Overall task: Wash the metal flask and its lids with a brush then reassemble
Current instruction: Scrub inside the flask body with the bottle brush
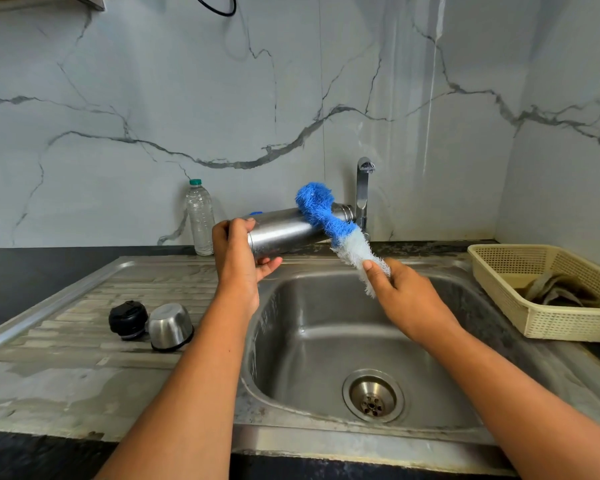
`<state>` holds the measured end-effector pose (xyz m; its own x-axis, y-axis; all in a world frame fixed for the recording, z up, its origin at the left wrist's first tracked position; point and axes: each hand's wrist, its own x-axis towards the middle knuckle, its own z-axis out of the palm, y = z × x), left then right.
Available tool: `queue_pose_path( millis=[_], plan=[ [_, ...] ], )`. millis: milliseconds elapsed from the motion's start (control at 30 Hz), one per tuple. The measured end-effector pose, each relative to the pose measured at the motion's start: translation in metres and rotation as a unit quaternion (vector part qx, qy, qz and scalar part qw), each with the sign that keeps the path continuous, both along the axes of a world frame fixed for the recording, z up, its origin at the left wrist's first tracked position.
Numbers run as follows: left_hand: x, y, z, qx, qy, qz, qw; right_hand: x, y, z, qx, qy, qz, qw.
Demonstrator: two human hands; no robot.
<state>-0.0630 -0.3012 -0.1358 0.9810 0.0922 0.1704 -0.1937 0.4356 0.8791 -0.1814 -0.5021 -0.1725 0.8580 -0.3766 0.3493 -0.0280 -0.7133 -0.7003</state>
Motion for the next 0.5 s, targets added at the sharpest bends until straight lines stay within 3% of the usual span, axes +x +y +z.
queue_pose_path(
  millis=[233, 500],
  plan=[
    [0.005, 0.005, 0.0, 0.041, -0.062, 0.137, 0.988, 0.005, 0.007, -0.004, 0.025, 0.041, 0.038, 0.998],
    [0.0, -0.008, -0.005, 0.097, -0.09, 0.14, 0.981, 0.009, 0.013, 0.0, 0.031, 0.036, 0.035, 0.998]
  ],
)
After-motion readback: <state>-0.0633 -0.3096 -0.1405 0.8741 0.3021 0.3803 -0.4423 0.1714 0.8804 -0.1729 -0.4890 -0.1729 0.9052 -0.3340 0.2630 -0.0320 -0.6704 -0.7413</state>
